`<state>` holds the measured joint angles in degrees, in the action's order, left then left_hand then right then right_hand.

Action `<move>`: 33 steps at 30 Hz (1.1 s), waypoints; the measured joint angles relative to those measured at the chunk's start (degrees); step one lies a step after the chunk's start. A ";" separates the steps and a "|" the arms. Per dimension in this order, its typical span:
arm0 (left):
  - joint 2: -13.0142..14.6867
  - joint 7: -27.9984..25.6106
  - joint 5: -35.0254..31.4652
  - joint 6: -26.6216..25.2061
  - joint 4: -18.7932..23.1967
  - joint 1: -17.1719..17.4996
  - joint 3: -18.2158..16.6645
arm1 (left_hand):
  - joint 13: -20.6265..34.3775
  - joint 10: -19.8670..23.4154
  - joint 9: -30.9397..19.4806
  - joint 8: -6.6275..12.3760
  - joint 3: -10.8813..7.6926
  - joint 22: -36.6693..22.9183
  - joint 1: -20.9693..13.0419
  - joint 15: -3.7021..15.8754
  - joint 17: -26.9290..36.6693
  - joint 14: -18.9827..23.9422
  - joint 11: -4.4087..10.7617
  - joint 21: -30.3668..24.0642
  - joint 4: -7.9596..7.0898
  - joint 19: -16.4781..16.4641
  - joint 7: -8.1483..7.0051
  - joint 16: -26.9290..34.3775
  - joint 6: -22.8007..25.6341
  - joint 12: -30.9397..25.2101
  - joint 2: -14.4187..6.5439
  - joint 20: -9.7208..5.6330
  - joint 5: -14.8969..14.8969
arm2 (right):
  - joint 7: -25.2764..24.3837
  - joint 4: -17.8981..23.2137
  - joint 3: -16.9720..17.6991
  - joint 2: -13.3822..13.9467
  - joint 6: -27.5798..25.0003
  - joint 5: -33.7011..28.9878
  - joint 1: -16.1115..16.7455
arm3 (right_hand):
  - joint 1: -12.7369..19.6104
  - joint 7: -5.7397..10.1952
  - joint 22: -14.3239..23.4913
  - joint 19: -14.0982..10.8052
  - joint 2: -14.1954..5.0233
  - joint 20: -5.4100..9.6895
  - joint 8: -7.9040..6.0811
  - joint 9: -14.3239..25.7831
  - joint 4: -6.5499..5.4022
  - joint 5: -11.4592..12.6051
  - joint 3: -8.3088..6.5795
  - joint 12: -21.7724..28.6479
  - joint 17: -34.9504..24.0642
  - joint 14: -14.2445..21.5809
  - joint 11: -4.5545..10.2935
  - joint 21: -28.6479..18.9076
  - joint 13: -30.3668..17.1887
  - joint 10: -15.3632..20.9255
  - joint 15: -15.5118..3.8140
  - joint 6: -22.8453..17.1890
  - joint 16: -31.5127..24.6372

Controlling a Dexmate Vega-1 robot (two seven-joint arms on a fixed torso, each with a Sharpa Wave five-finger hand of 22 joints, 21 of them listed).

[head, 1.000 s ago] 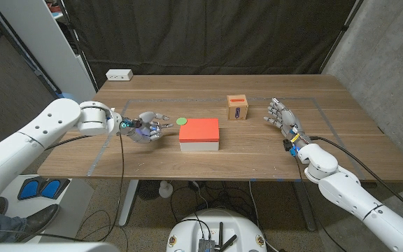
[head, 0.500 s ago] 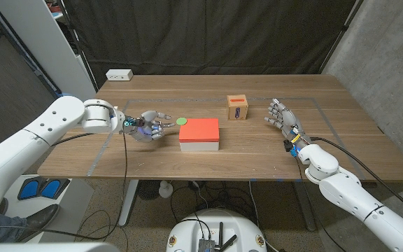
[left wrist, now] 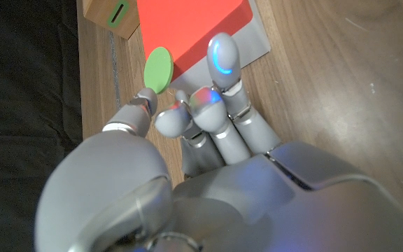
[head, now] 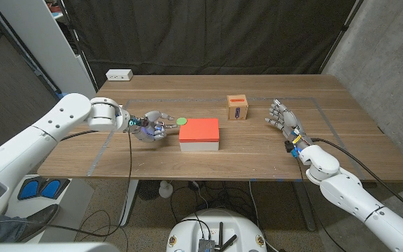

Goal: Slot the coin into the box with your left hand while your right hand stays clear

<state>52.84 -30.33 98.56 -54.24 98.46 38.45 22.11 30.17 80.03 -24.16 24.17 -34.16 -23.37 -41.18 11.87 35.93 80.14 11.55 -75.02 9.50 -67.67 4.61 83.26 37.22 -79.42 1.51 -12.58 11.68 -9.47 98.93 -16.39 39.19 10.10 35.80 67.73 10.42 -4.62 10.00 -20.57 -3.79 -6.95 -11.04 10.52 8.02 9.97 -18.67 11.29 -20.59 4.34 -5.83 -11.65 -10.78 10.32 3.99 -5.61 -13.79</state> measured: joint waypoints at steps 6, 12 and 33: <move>-0.78 -1.29 -0.61 0.05 0.10 -0.33 0.41 | -0.44 0.00 0.27 0.00 -0.15 0.00 0.00 0.00 -0.37 0.00 0.00 -0.44 0.15 0.00 0.00 -0.42 0.00 0.41 0.00 0.00 0.00 | 0.14 -0.41 0.05 -0.05 0.05 0.25 0.04 | 0.00 0.00 0.00 0.00 0.00 0.00 0.00 0.00 0.00 0.00 0.00 0.00 0.00 0.00 0.00 0.00 0.00 0.00 0.00 0.00 0.00; -1.46 -1.81 -1.10 0.16 0.13 -0.68 0.73 | -0.33 0.00 0.53 0.00 -0.39 0.00 -0.55 0.00 -0.37 0.00 0.00 -0.44 0.39 0.42 -0.26 -0.41 0.26 0.41 0.06 0.19 0.00 | 0.25 -0.78 0.05 -0.17 0.22 0.40 0.04 | 0.00 0.00 0.00 0.00 0.00 0.00 0.00 0.00 0.00 0.00 0.00 0.00 0.00 0.00 0.00 0.00 0.00 0.00 0.00 0.00 0.00; -2.53 -1.00 -2.71 0.04 -0.07 -0.87 0.92 | -0.31 0.09 0.42 1.36 -0.75 0.53 -0.93 0.00 -0.10 0.00 -0.09 -1.78 0.06 1.04 -1.06 -0.63 2.12 0.40 -0.32 0.19 0.00 | 0.65 -2.22 -0.33 -0.91 0.81 0.58 -0.41 | 0.00 0.00 0.00 0.00 0.00 0.00 0.00 0.00 0.00 0.00 0.00 0.00 0.00 0.00 0.00 0.00 0.00 0.00 0.00 0.00 0.00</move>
<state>50.31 -31.33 95.85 -54.21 98.39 37.58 23.03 29.86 80.12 -23.74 25.53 -34.91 -22.83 -42.11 11.87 35.83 80.14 11.46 -76.80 9.55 -66.62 3.55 82.64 39.34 -79.02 1.19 -12.39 11.68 -8.82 96.71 -16.72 38.28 10.91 36.38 67.32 10.42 -4.62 10.00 -20.57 -3.79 -6.95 -11.04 10.52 8.02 9.97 -18.67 11.29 -20.59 4.34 -5.83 -11.65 -10.78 10.32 3.99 -5.61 -13.79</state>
